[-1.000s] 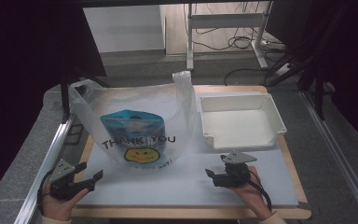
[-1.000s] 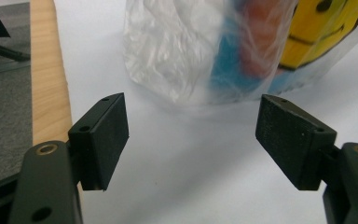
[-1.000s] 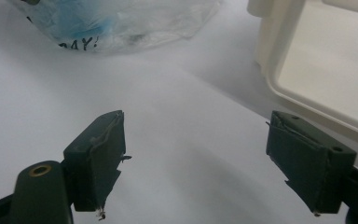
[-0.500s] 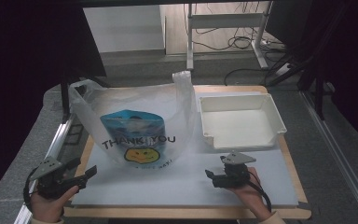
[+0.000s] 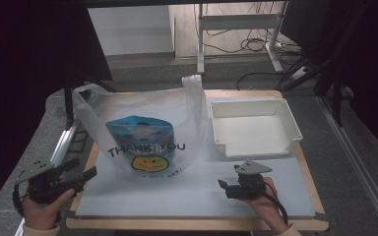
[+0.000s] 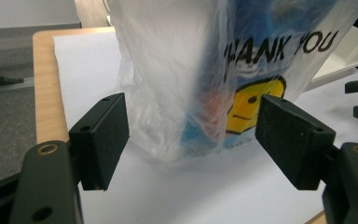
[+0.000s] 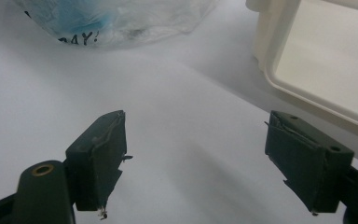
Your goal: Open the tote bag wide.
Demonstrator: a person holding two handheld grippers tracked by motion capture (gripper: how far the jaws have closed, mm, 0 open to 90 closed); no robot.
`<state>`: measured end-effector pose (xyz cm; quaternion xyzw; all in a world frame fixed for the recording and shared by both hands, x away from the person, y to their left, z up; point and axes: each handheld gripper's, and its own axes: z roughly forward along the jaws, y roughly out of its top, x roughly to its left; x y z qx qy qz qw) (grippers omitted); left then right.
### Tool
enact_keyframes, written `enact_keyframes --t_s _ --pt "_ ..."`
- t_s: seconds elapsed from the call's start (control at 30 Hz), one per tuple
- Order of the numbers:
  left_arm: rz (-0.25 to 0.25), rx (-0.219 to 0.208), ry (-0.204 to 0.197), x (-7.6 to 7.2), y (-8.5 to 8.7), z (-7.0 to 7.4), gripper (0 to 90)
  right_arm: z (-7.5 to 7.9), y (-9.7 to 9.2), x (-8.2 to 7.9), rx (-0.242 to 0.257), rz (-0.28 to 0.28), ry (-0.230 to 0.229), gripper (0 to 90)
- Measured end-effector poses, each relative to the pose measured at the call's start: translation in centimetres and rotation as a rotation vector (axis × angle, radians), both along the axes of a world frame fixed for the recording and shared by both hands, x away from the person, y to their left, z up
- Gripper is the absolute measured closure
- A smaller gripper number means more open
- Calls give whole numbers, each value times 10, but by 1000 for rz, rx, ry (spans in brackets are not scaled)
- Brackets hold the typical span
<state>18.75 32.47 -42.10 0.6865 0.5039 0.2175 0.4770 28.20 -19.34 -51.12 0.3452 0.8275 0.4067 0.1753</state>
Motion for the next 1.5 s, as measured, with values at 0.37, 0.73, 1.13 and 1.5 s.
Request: enact_keyframes --t_s 0.37,0.73,1.13,1.5 --pt "-8 -28 -28 9 1 19 245 -1 -2 2 0 -10 3 206" --pt "-38 -49 -47 20 -1 38 226 -1 -4 3 2 -14 6 207" --pt "-62 -43 -71 33 -2 64 227 -2 -4 4 6 -13 7 207" --pt "-58 -43 -75 48 -3 79 240 -1 -6 4 18 -41 -11 213"
